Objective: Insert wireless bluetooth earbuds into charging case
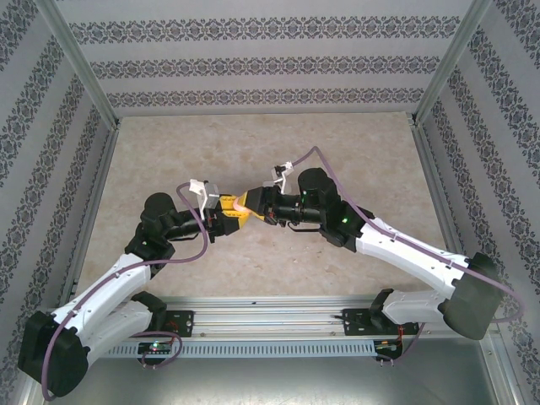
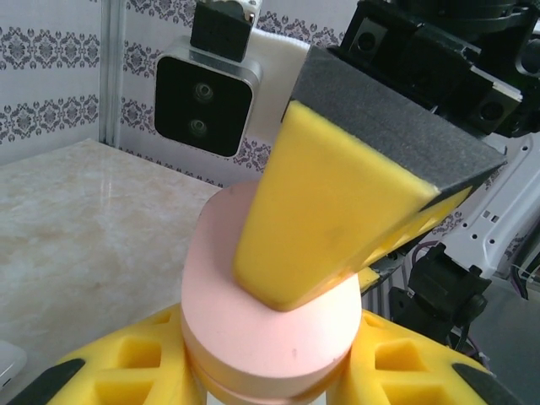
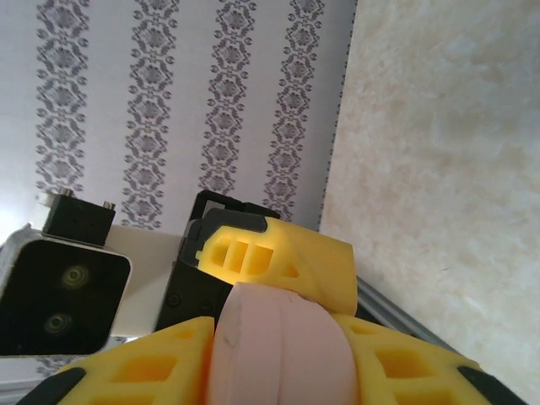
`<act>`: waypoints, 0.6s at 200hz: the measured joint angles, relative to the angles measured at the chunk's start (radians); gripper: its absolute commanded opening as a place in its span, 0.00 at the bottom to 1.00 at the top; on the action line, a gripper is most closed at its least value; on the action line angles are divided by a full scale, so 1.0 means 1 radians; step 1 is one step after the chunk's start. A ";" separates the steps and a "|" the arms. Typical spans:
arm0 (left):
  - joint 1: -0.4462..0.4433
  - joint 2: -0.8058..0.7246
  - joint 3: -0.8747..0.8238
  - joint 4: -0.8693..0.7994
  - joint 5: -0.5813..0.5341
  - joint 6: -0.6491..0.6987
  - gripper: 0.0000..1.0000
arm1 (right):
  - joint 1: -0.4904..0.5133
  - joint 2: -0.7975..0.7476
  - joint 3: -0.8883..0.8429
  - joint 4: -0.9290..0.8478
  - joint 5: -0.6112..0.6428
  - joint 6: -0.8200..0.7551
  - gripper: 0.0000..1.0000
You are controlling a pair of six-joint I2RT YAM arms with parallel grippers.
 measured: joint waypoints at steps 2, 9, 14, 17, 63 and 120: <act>0.000 0.000 0.000 0.000 0.000 0.000 0.26 | 0.000 0.000 -0.001 0.002 0.000 0.001 0.24; 0.000 -0.002 0.001 -0.003 -0.003 0.002 0.28 | 0.000 0.000 -0.005 0.010 0.000 0.007 0.23; 0.000 -0.003 0.001 -0.006 -0.004 0.005 0.30 | 0.000 0.000 -0.007 0.016 0.000 0.013 0.22; 0.000 -0.005 0.001 -0.008 -0.006 0.006 0.31 | 0.000 0.000 -0.009 0.019 0.000 0.014 0.22; -0.003 -0.046 0.006 -0.063 -0.016 0.039 0.51 | -0.005 -0.006 -0.041 0.055 0.000 0.043 0.19; -0.005 -0.150 0.008 -0.157 -0.070 0.116 0.61 | -0.084 -0.043 -0.092 -0.008 0.063 0.036 0.18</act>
